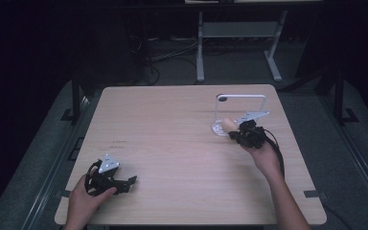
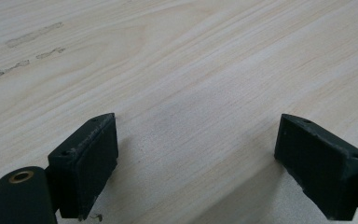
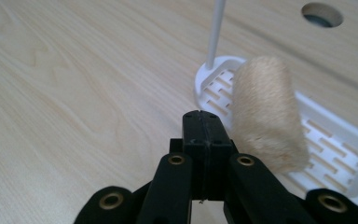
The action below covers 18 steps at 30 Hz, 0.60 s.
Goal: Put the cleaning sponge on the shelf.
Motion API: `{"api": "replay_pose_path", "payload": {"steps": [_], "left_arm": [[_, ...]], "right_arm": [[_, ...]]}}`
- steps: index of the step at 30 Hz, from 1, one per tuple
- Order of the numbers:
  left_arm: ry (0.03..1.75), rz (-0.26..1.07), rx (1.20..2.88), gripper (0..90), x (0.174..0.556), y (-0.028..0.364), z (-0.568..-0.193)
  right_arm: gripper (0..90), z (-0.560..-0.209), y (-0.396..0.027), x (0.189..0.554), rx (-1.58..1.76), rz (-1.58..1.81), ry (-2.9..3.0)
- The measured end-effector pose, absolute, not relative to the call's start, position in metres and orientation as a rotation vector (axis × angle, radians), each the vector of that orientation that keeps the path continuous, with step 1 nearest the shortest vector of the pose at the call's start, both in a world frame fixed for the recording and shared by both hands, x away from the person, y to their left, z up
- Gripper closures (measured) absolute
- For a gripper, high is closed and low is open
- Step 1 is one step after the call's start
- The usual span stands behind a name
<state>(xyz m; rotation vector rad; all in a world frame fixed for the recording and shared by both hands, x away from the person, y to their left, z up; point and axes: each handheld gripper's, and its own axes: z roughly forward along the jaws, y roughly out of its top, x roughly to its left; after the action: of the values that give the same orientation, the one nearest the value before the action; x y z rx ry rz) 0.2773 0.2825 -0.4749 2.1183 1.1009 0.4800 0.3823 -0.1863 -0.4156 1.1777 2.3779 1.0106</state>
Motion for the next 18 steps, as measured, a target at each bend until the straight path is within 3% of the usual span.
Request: {"api": "replay_pose_path", "payload": {"steps": [18], "left_arm": [[1.102,0.479,2.118,12.8,0.277,0.282,-0.475]], "right_arm": [[89.7,-0.453,-0.189,0.395,1.24,0.894,2.382]]}}
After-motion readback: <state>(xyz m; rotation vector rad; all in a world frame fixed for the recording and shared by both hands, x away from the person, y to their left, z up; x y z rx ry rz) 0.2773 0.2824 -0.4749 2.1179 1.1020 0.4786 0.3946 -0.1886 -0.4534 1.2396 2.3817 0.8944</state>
